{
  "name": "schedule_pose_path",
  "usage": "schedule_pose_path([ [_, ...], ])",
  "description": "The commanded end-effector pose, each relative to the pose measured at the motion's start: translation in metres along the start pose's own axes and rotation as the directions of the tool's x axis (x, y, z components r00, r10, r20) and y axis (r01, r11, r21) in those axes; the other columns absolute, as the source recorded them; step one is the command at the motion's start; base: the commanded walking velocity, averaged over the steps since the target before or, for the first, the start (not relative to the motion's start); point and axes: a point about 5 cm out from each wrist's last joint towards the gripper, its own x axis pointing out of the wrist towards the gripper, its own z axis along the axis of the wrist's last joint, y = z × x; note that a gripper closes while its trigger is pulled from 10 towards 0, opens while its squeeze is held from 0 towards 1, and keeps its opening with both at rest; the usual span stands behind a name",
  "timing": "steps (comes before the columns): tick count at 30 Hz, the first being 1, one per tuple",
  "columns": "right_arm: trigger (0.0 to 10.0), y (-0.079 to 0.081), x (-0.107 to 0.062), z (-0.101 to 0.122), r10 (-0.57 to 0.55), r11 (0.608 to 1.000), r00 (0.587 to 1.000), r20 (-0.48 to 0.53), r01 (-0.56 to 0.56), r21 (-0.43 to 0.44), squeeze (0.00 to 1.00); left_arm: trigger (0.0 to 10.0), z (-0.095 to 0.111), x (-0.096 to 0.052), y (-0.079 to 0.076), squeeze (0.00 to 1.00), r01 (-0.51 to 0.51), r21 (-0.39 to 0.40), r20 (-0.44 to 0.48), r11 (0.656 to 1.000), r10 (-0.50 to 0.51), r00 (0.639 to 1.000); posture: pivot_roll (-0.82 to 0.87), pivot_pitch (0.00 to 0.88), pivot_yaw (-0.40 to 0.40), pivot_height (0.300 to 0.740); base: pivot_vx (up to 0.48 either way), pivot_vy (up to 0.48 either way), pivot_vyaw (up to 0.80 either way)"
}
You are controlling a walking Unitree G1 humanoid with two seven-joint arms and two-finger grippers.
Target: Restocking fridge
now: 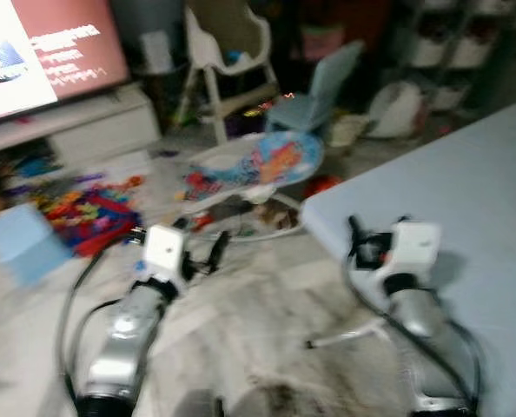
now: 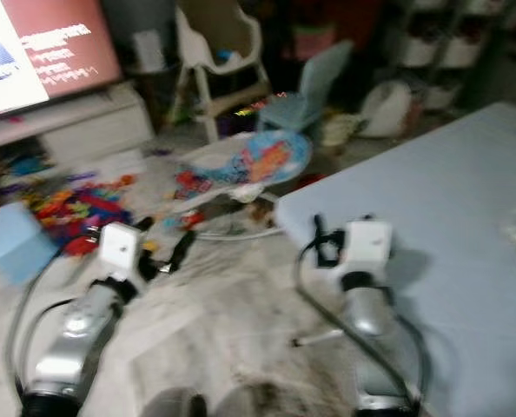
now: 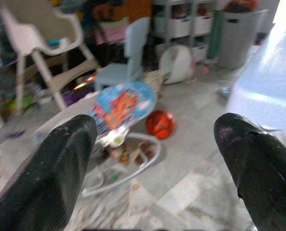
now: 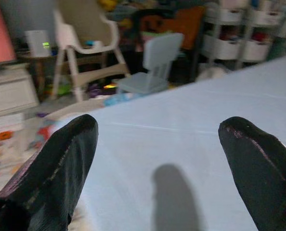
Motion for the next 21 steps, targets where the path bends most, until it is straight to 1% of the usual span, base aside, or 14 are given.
schedule_pose_path([
  [1, 10.0, -0.0065, 0.0001, 0.0038, -0.020, 1.000, 1.000, 0.018, 0.020, -0.018, 0.00, 10.0, 0.0021, 0.0014, -0.0047, 0.00, 0.016, -0.004, 0.011, 1.000, -0.016, 1.000, 0.01, 0.000, 0.001, 0.740, 0.000, 0.000, -0.80],
  [11, 10.0, -0.0032, 0.0014, 0.0052, -0.014, 1.000, 1.000, 0.028, 0.015, -0.022, 0.00, 10.0, 0.0024, 0.0020, -0.0041, 0.00, 0.014, -0.003, 0.013, 1.000, -0.014, 1.000, 0.01, 0.000, 0.002, 0.740, 0.000, 0.000, -0.80],
  [21, 10.0, -0.0041, 0.0003, 0.0046, -0.023, 0.999, 0.999, 0.031, 0.024, -0.023, 0.00, 10.0, 0.0045, 0.0021, -0.0065, 0.00, 0.043, -0.018, 0.030, 0.999, -0.043, 0.999, 0.01, 0.000, 0.006, 0.740, 0.000, 0.000, -0.80],
])
